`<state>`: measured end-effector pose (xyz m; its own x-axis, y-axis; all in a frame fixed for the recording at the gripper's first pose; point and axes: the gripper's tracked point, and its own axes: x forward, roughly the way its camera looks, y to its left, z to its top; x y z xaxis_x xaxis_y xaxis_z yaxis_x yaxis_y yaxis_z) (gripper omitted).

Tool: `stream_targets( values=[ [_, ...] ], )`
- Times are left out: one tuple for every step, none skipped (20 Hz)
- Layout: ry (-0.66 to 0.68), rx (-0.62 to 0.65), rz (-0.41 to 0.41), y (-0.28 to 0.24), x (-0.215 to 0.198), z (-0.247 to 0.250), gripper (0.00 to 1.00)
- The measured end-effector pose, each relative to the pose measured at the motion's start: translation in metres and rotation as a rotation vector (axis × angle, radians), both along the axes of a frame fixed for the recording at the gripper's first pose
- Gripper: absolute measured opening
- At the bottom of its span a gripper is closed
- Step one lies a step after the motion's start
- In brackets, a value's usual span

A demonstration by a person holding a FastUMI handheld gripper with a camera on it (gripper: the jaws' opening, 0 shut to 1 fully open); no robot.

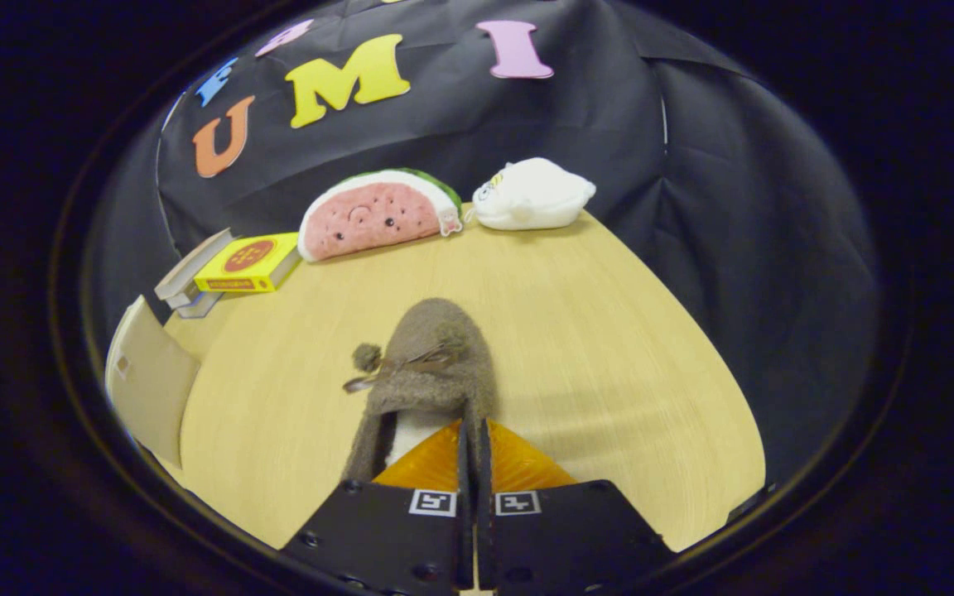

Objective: Open the storage box then place both shoes into the box .Put the left shoe in first, then the right shoe, with the right side of both shoes facing outward in a uniform manner.

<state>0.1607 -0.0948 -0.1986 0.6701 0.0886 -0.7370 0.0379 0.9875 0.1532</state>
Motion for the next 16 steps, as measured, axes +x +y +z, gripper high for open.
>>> stream_targets(
  values=[
    [-0.009, 0.021, -0.021, -0.003, 0.000, 0.003, 0.02],
    [-0.002, 0.054, -0.036, -0.002, -0.003, 0.005, 0.01],
    [-0.002, 0.088, -0.047, 0.002, -0.005, 0.008, 0.00],
    [0.001, 0.115, -0.048, 0.007, -0.009, 0.011, 0.00],
    [-0.001, 0.138, -0.043, 0.015, -0.014, 0.015, 0.00],
    [-0.004, 0.161, -0.037, 0.022, -0.019, 0.023, 0.00],
    [-0.008, 0.189, -0.027, 0.032, -0.024, 0.032, 0.00],
    [-0.012, 0.208, -0.009, 0.043, -0.029, 0.041, 0.00],
    [-0.020, 0.229, 0.006, 0.056, -0.035, 0.054, 0.00],
    [-0.030, 0.245, 0.022, 0.070, -0.039, 0.069, 0.00],
    [-0.043, 0.261, 0.040, 0.086, -0.042, 0.086, 0.00],
    [-0.063, 0.277, 0.060, 0.104, -0.044, 0.106, 0.00],
    [-0.083, 0.290, 0.081, 0.124, -0.047, 0.126, 0.00],
    [-0.106, 0.303, 0.098, 0.145, -0.047, 0.147, 0.00],
    [-0.128, 0.311, 0.113, 0.161, -0.049, 0.167, 0.00],
    [-0.152, 0.318, 0.125, 0.182, -0.048, 0.186, 0.00]
  ],
)
